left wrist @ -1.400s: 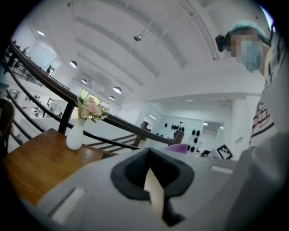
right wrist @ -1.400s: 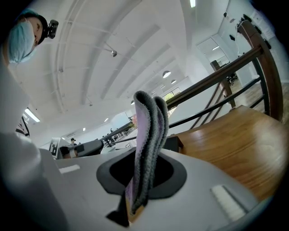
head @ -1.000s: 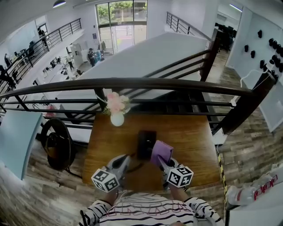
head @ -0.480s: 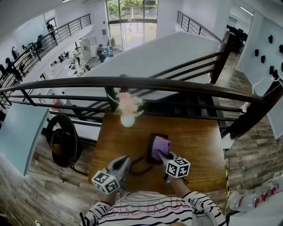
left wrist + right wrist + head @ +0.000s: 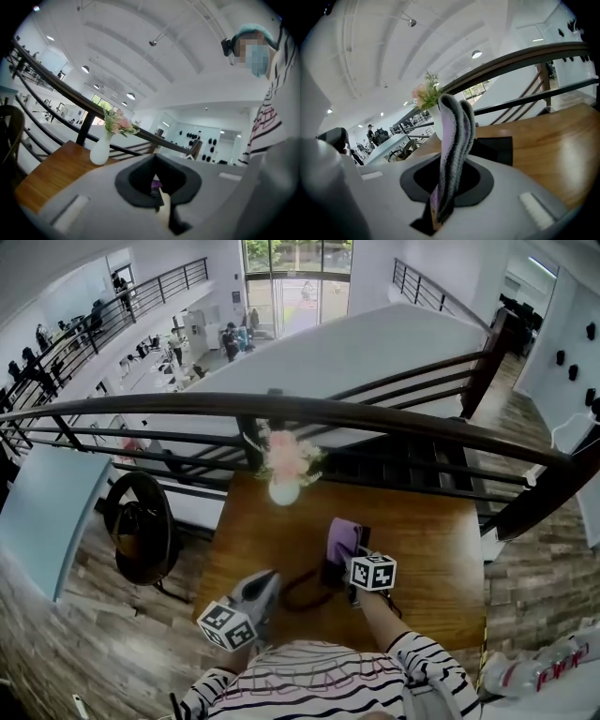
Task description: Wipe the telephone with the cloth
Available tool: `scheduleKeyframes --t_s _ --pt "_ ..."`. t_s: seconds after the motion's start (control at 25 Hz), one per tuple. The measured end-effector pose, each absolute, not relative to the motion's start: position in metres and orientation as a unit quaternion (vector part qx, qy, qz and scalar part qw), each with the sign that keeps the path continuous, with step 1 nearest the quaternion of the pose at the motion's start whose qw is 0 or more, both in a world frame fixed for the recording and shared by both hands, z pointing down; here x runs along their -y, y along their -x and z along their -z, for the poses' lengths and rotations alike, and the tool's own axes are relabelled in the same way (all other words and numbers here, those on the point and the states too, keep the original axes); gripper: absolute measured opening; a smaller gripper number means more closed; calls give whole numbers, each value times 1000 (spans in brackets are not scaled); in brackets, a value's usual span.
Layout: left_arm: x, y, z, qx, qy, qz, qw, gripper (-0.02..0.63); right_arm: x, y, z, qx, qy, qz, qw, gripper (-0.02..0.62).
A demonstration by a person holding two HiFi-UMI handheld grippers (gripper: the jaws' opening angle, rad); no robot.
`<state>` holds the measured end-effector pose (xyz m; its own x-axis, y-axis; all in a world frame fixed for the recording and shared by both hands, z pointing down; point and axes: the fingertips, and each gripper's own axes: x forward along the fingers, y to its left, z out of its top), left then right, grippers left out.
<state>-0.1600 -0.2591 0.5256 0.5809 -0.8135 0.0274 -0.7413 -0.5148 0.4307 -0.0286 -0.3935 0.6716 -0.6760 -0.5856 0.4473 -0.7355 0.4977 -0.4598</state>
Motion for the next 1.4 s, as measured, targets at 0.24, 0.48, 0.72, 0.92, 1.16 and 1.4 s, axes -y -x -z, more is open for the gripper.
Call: scheduleKeyframes --t_s 0.24,0.48,0.72,0.92,1.16,1.4 --pt "268 167 -527 460 -859 90 204 0 413 34 -690 849 -388 -323 157 52" --pt "276 159 -529 452 -861 91 212 0 419 28 -693 843 -396 -321 171 52" --pt "281 145 -529 442 -866 90 216 0 420 9 -694 837 -406 -324 173 54" --pt "281 139 -530 435 -868 91 221 0 419 -19 -696 825 -429 -328 169 54" --pt "279 130 -530 427 -871 93 223 0 415 -57 -697 806 -460 -334 164 54" --pt "276 123 -532 419 -875 97 223 0 410 -80 -703 793 -480 -341 154 54"
